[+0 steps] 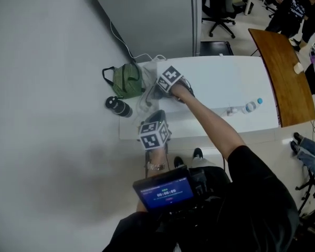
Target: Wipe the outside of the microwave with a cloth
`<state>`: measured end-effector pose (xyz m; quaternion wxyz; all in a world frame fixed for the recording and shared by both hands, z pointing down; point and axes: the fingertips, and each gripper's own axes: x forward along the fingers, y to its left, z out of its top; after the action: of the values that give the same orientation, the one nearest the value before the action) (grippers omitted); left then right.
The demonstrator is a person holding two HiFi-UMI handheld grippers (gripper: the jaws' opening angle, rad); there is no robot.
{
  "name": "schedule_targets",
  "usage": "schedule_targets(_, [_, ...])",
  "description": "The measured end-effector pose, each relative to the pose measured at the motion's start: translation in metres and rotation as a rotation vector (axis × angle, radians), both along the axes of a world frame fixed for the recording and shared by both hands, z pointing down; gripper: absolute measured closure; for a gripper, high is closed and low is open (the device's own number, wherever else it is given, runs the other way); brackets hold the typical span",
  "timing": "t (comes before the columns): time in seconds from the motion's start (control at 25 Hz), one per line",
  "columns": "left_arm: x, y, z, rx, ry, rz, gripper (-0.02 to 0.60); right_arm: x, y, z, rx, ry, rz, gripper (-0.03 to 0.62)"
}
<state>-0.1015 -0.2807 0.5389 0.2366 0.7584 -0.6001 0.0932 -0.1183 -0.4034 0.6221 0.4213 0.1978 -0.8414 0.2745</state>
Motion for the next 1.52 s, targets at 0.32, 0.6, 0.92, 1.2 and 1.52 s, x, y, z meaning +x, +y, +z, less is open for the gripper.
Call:
schedule_targets(0.32, [0.021, -0.009, 0.006, -0.018, 0.001, 0.045, 0.581, 0.089, -0.012, 0.008, 0.019, 0.032, 0.085, 0.554])
schedule_targets(0.6, [0.067, -0.018, 0.004, -0.007, 0.005, 0.158, 0.581, 0.233, -0.009, 0.012, 0.049, 0.106, 0.256, 0.554])
schedule_targets(0.92, [0.069, -0.016, 0.000, -0.001, 0.022, 0.169, 0.581, 0.381, 0.004, 0.008, 0.068, 0.169, 0.491, 0.554])
schedule_targets(1.2, [0.026, -0.009, 0.003, -0.007, 0.002, 0.093, 0.581, 0.295, 0.016, -0.013, 0.092, 0.116, 0.430, 0.556])
schedule_targets(1.52, [-0.021, 0.005, 0.012, -0.040, -0.030, -0.007, 0.581, 0.018, 0.095, -0.010, 0.018, -0.093, 0.024, 0.556])
